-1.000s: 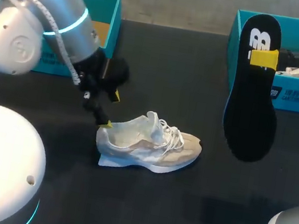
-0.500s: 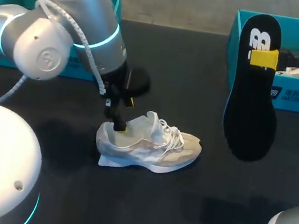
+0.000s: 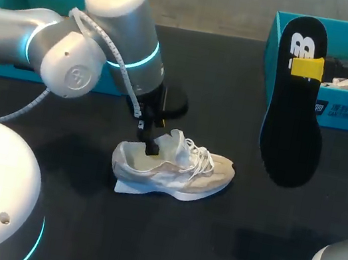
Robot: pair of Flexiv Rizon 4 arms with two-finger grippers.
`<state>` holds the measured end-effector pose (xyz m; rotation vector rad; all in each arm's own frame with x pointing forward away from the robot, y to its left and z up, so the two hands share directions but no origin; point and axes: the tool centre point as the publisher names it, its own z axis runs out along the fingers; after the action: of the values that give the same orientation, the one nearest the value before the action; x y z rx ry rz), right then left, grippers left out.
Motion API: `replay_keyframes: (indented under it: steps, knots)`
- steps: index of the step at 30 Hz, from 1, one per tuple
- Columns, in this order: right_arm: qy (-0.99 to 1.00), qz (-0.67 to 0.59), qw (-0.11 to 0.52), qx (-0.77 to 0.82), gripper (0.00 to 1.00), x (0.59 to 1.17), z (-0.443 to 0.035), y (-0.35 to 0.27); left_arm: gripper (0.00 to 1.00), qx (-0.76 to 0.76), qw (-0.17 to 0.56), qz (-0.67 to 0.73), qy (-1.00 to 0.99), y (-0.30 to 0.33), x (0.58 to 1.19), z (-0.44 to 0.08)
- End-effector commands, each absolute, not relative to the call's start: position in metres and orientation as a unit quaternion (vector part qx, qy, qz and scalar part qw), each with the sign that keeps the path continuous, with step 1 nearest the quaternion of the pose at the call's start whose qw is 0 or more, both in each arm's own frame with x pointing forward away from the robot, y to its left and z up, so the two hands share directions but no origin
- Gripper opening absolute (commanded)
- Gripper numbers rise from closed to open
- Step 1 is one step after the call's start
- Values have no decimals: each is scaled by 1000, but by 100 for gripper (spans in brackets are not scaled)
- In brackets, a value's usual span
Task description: Take the shoe out of the shoebox, open the shoe tongue, remove and reinsert the insole, then place the shoe into the shoebox
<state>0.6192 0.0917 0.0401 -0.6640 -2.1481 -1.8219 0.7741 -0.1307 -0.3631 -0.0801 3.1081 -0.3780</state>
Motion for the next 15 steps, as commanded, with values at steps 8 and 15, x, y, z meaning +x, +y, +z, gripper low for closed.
replay_keyframes:
  steps: [8,15]
  knots:
    - [-738,-622,126,-227,0,623,41,94,24,-39,-6,-110,993,-135,782,-386]
    - [-738,-622,126,-227,0,623,41,94,0,-29,-12,-104,994,-134,779,-389]
